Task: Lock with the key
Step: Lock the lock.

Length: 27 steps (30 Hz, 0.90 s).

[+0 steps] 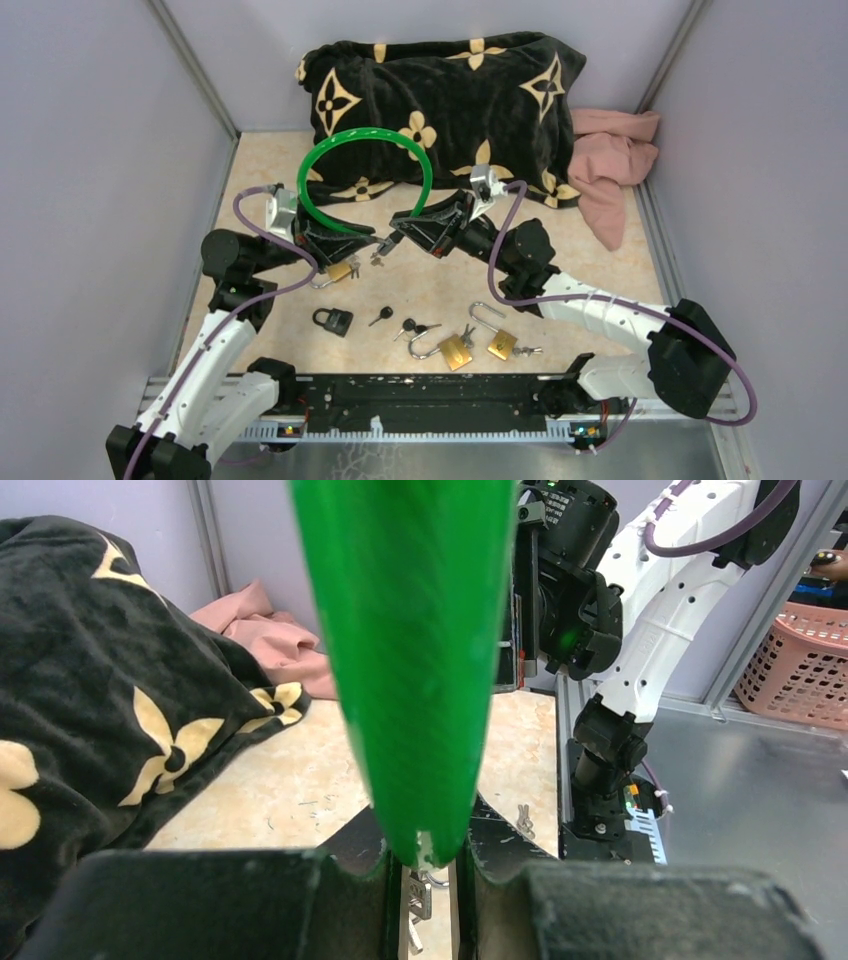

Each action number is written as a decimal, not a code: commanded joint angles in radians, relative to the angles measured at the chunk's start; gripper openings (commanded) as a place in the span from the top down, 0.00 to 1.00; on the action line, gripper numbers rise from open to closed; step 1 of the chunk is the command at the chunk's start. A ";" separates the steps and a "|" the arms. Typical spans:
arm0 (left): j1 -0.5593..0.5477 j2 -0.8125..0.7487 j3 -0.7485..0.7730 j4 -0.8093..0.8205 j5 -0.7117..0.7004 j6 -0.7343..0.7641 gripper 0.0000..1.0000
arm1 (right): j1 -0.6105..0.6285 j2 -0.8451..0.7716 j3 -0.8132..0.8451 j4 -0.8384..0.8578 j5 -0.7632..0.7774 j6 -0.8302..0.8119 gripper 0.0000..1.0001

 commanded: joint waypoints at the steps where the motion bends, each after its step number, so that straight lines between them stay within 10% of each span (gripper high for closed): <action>1: -0.003 0.008 0.001 0.058 0.018 -0.042 1.00 | 0.023 -0.013 0.048 0.109 0.000 0.026 1.00; 20: -0.118 0.144 0.000 0.048 -0.200 0.044 1.00 | 0.065 0.116 0.037 0.334 0.277 0.193 1.00; 27: -0.118 0.203 0.047 0.138 -0.225 -0.183 1.00 | 0.064 0.116 0.046 0.384 0.348 0.261 1.00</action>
